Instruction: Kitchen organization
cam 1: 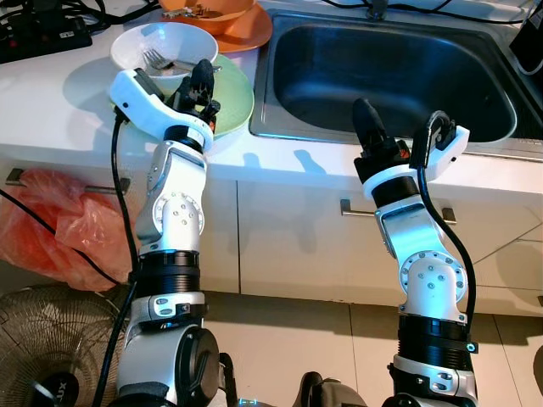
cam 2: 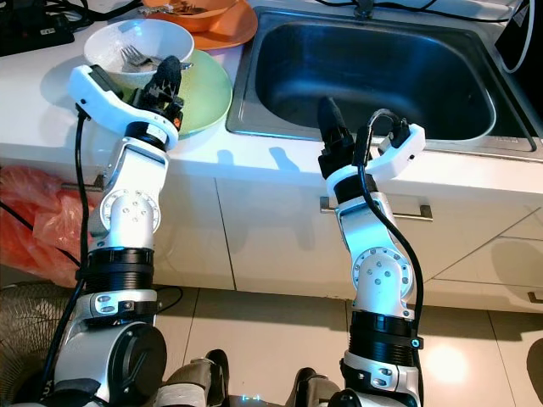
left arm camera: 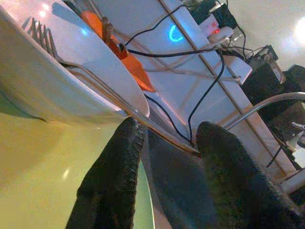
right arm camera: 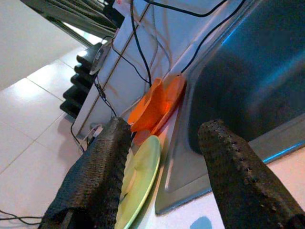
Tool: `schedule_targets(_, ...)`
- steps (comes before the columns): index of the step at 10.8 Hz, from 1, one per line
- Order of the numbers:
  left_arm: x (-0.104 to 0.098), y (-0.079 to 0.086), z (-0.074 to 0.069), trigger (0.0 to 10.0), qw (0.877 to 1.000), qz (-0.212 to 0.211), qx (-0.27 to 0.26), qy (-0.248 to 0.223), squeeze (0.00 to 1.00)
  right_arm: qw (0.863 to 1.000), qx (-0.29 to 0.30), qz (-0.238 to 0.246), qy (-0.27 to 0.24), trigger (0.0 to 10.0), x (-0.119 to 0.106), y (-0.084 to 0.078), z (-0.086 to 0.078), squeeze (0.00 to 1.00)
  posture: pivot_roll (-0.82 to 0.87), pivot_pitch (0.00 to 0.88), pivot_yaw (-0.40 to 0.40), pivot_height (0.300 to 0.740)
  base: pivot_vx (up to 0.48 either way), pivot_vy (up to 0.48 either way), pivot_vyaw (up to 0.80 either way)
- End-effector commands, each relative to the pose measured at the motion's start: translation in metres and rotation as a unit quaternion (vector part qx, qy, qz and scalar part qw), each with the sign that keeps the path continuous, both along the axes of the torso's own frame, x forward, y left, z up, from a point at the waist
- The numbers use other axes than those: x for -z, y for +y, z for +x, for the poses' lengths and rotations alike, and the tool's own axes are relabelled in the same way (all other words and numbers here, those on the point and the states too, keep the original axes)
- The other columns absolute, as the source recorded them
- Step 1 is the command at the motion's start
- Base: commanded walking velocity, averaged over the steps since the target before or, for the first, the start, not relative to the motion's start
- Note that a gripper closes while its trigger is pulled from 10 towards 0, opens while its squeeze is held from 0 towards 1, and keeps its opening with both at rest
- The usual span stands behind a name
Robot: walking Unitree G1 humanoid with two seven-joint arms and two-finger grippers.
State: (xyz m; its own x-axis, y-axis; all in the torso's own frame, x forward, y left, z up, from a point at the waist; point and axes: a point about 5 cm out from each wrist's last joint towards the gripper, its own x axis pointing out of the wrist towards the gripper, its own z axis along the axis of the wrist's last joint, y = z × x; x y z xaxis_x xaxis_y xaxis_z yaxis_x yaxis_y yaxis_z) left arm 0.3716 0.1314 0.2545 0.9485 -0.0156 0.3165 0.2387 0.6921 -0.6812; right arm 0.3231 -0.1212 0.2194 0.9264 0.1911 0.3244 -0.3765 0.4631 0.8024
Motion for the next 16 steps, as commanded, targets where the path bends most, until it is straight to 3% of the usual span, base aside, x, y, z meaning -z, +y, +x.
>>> schedule_targets(1,-0.0022,-0.0039,0.0015,5.3,1.0,-0.002,0.004,0.002,0.0,1.0,0.002,0.004,-0.008,10.0,-0.005,-0.0012,-0.0024,0.0,0.08,0.171,-0.058,0.74,0.0,0.0,0.0)
schedule_targets(2,-0.0021,-0.0038,0.0016,10.0,1.0,-0.002,0.003,0.002,0.0,1.0,0.002,0.005,-0.008,10.0,-0.0049,-0.0011,-0.0023,0.0,0.08,0.171,-0.058,0.74,0.0,0.0,0.0)
schedule_targets(3,-0.0022,-0.0033,0.0016,10.0,1.0,-0.003,0.003,0.002,0.0,1.0,0.003,0.004,-0.008,10.0,-0.0049,-0.001,-0.002,0.0,0.08,0.171,-0.058,0.74,0.0,0.0,0.0)
schedule_targets(4,-0.0027,-0.0027,0.0015,5.8,1.0,-0.005,0.002,-0.001,0.0,1.0,0.003,0.005,-0.007,10.0,-0.0049,-0.0009,-0.0017,0.0,0.09,0.169,-0.058,0.74,0.0,0.0,0.0)
schedule_targets(5,-0.0037,-0.0037,0.0013,0.0,1.0,-0.006,0.002,-0.003,0.0,1.0,0.003,0.004,-0.007,10.0,-0.0051,-0.0007,-0.001,0.0,0.09,0.168,-0.059,0.74,0.0,0.0,0.0)
schedule_targets(6,-0.0038,-0.0041,0.0014,0.0,1.0,-0.007,0.002,-0.003,0.0,1.0,0.004,0.004,-0.007,10.0,-0.0051,-0.0008,-0.0007,0.0,0.09,0.164,-0.059,0.74,0.0,0.0,0.0)
schedule_targets(7,-0.0045,-0.0045,0.0012,1.9,1.0,-0.008,0.002,-0.005,0.0,1.0,0.004,0.004,-0.007,10.0,-0.0052,-0.0007,-0.0005,0.0,0.09,0.163,-0.059,0.74,0.0,0.0,0.0)
schedule_targets(8,-0.0057,-0.0057,0.0011,9.2,1.0,-0.007,0.003,-0.007,0.0,1.0,0.006,0.005,-0.006,10.0,-0.0051,-0.001,-0.0001,0.0,0.09,0.161,-0.06,0.74,0.0,0.0,0.0)
schedule_targets(9,-0.006,-0.0059,0.0012,10.0,1.0,-0.008,0.003,-0.008,0.0,1.0,0.007,0.005,-0.006,10.0,-0.0052,-0.0012,0.0003,0.0,0.09,0.16,-0.06,0.74,0.0,0.0,0.0)
schedule_targets(10,-0.0065,-0.006,0.0011,5.9,1.0,-0.009,0.003,-0.01,0.0,1.0,0.008,0.005,-0.006,10.0,-0.0054,-0.0013,0.0004,0.0,0.09,0.16,-0.06,0.74,0.0,0.0,0.0)
schedule_targets(11,-0.0071,-0.0062,0.0009,0.0,1.0,-0.01,0.004,-0.014,0.0,1.0,0.008,0.005,-0.006,10.0,-0.0054,-0.0014,0.0004,0.0,0.09,0.157,-0.061,0.74,0.0,0.0,0.0)
schedule_targets(15,-0.0092,-0.0085,-0.0005,0.0,1.0,-0.014,0.005,-0.021,0.0,1.0,0.011,0.006,-0.005,10.0,-0.0056,-0.0024,0.0007,0.0,0.09,0.161,-0.063,0.74,0.0,0.0,0.0)
schedule_targets(16,-0.0118,-0.0112,-0.0023,2.2,0.999,-0.019,0.015,-0.03,0.0,1.0,0.012,0.006,-0.004,10.0,-0.0059,-0.0027,0.0009,0.0,0.09,0.165,-0.065,0.74,0.0,0.0,0.0)
